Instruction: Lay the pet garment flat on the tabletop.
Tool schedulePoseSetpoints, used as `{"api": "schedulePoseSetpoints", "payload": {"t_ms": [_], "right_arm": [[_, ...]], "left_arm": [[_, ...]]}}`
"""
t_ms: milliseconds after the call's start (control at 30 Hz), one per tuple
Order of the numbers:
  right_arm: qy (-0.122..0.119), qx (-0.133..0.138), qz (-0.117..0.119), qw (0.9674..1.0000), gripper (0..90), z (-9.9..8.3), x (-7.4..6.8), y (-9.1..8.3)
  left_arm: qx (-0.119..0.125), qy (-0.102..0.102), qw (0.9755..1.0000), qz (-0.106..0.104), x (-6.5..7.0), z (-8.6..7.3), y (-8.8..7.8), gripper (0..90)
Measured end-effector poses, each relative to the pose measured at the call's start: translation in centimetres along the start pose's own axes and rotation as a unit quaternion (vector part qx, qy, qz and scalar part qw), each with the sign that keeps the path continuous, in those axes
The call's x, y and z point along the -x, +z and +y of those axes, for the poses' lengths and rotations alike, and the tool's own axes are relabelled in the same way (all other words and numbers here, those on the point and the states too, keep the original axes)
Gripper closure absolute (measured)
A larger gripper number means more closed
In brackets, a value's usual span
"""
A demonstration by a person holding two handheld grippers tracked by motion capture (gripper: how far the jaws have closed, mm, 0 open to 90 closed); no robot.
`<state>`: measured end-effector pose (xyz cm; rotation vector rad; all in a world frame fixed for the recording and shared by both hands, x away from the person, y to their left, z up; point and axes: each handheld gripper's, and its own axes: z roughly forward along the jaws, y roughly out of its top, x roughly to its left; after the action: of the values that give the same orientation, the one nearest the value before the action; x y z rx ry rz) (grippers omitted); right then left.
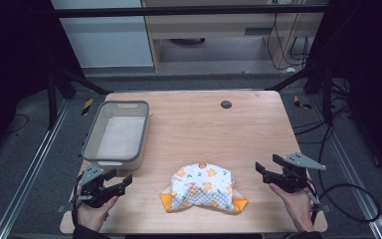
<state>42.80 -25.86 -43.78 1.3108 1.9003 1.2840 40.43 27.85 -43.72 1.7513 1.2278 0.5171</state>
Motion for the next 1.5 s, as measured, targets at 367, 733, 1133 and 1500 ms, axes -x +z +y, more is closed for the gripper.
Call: {"api": "schedulePoseSetpoints", "payload": {"t_ms": [367,733,1133,1500], "right_arm": [[-0.003,0.028,0.009,0.9996,31.9,2.5,-0.7,1.0],[-0.017,0.027,0.048,0.9983,39.5,4.5,-2.9,2.1],[-0.039,-0.008,0.093,0.9949,42.4,4.1,-5.0,4.0],[-0.06,-0.062,0.12,0.989,42.4,2.4,-6.2,6.3]], "left_arm": [[0.033,0.01,0.9993,-0.016,1.3,3.5,0.2,32.3],[0.028,0.031,0.9984,-0.037,4.0,5.3,2.9,32.5],[-0.01,0.058,0.9962,-0.064,7.1,5.1,6.3,32.5],[-0.054,0.078,0.9921,-0.082,8.9,4.2,9.5,33.3]]}}
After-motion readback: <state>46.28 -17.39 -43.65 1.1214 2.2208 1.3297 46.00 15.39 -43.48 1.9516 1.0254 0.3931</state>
